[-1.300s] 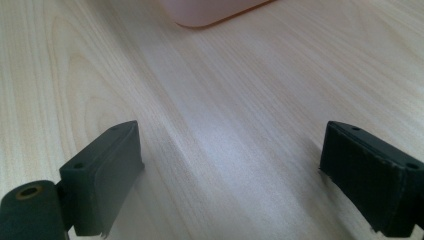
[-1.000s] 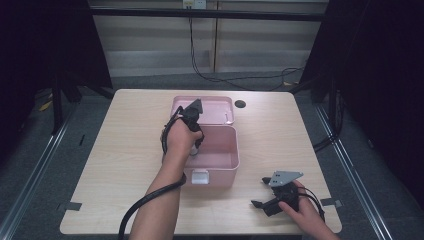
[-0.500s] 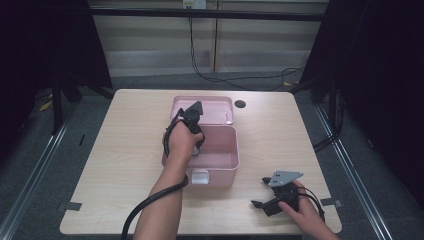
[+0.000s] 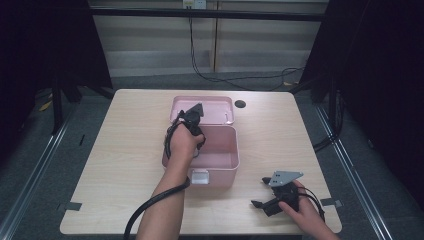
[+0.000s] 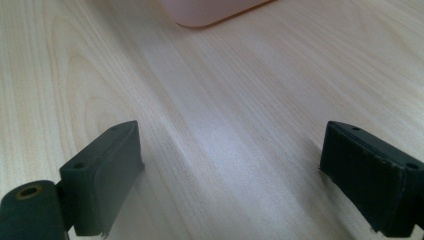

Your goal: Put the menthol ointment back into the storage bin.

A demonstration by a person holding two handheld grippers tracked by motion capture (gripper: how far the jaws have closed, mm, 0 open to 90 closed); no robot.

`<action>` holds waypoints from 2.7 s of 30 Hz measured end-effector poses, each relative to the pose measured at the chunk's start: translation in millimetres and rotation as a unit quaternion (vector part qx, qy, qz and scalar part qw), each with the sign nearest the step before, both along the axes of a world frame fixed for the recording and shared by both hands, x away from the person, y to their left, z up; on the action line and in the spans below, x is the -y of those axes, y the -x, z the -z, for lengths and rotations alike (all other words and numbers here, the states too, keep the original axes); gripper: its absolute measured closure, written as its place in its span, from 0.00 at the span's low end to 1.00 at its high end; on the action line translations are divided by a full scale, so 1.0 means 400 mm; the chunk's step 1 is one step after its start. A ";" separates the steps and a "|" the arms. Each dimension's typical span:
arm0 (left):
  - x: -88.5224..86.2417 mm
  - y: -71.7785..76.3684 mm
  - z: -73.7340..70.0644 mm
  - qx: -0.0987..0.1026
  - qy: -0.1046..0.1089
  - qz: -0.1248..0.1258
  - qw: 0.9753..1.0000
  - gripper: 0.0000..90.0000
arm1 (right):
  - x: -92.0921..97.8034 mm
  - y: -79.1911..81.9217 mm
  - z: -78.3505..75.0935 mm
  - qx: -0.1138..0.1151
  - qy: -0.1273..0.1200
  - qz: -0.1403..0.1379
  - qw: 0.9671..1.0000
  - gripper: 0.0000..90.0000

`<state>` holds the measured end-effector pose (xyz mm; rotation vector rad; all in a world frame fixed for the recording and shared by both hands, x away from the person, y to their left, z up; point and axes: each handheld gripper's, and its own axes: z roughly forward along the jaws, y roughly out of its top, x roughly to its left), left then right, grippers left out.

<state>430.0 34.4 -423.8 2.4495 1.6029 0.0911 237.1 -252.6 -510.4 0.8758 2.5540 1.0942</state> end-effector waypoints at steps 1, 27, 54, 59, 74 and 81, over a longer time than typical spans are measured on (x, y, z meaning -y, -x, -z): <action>0.001 0.001 -0.001 -0.001 -0.002 0.001 1.000 0.55 | 0.000 0.000 0.000 0.000 0.000 0.000 1.000 0.10; -0.029 0.015 -0.022 -0.026 0.021 0.017 0.999 0.38 | 0.000 0.000 0.000 0.000 0.001 0.000 1.000 0.10; -0.041 0.061 -0.065 -0.009 0.032 0.134 0.990 0.28 | 0.000 0.000 0.000 0.000 0.000 0.000 1.000 0.10; -0.046 0.072 -0.083 -0.002 0.032 0.153 0.988 0.28 | 0.000 0.000 0.000 -0.001 0.000 0.000 1.000 0.10; -0.077 0.107 -0.138 0.005 0.054 0.189 0.981 0.28 | 0.000 0.000 0.000 0.000 -0.001 -0.001 1.000 0.10; -0.101 0.116 -0.178 0.004 0.064 0.186 0.980 0.28 | 0.000 0.000 0.000 0.000 -0.001 -0.001 1.000 0.10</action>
